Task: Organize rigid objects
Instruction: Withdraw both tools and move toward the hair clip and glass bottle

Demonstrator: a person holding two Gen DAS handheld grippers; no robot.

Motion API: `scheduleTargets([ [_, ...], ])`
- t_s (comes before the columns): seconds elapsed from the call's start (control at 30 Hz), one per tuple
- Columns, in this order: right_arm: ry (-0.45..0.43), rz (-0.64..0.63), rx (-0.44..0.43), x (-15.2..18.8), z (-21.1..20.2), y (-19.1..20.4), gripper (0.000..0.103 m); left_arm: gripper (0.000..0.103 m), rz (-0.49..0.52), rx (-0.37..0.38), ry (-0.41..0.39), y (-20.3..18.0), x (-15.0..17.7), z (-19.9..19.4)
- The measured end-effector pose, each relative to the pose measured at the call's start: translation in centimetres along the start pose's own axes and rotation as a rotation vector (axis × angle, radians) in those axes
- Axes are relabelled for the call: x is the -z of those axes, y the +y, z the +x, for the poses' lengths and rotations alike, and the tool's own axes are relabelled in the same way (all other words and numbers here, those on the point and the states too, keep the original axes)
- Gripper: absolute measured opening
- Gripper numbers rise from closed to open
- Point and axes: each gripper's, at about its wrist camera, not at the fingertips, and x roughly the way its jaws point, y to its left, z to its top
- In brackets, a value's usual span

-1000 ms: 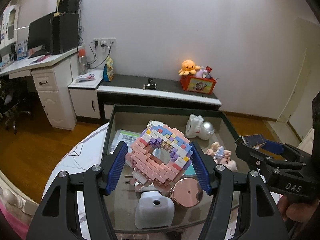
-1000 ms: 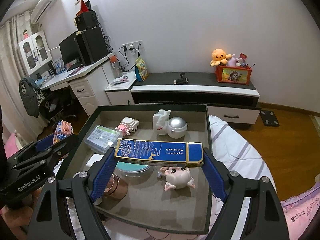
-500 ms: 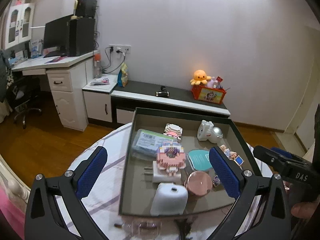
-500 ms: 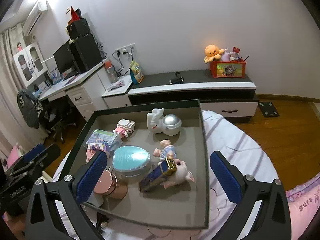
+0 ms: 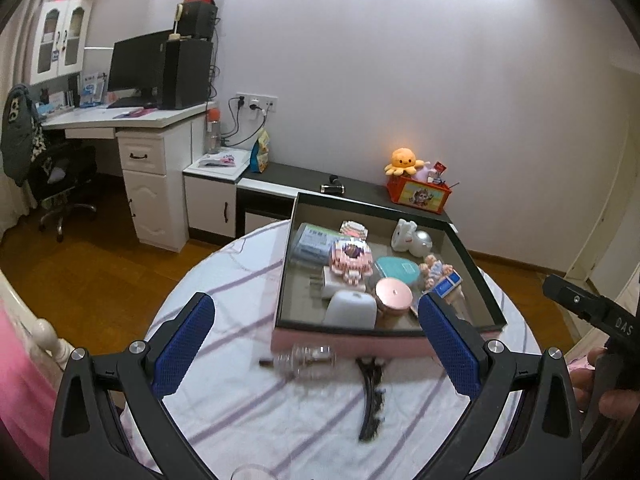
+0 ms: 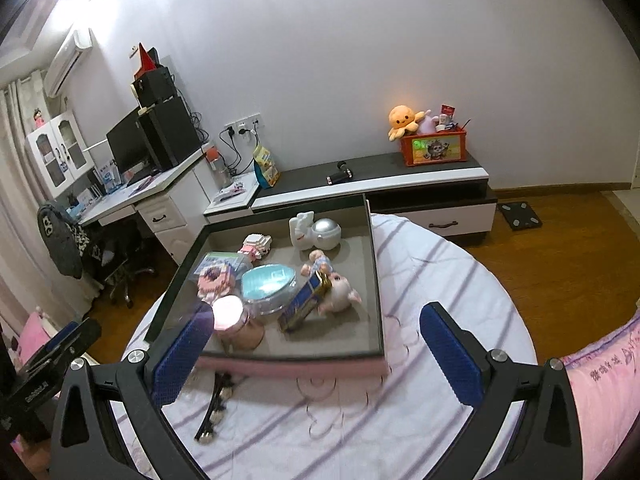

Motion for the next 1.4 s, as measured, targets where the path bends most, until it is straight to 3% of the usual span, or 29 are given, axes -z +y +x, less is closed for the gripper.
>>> scheduleTargets([
  [0.6, -0.029, -0.086, 0.067, 6.4, -7.7, 2.4, 0.103, 0.103, 0.06, -0.01, 0.014, -2.6, 5.2, -6.6],
  [1.4, -0.042, -0.112, 0.076, 7.7, -9.6, 3.4, 0.103, 0.103, 0.064, -0.005, 0.016, -3.1, 7.2, -8.9],
])
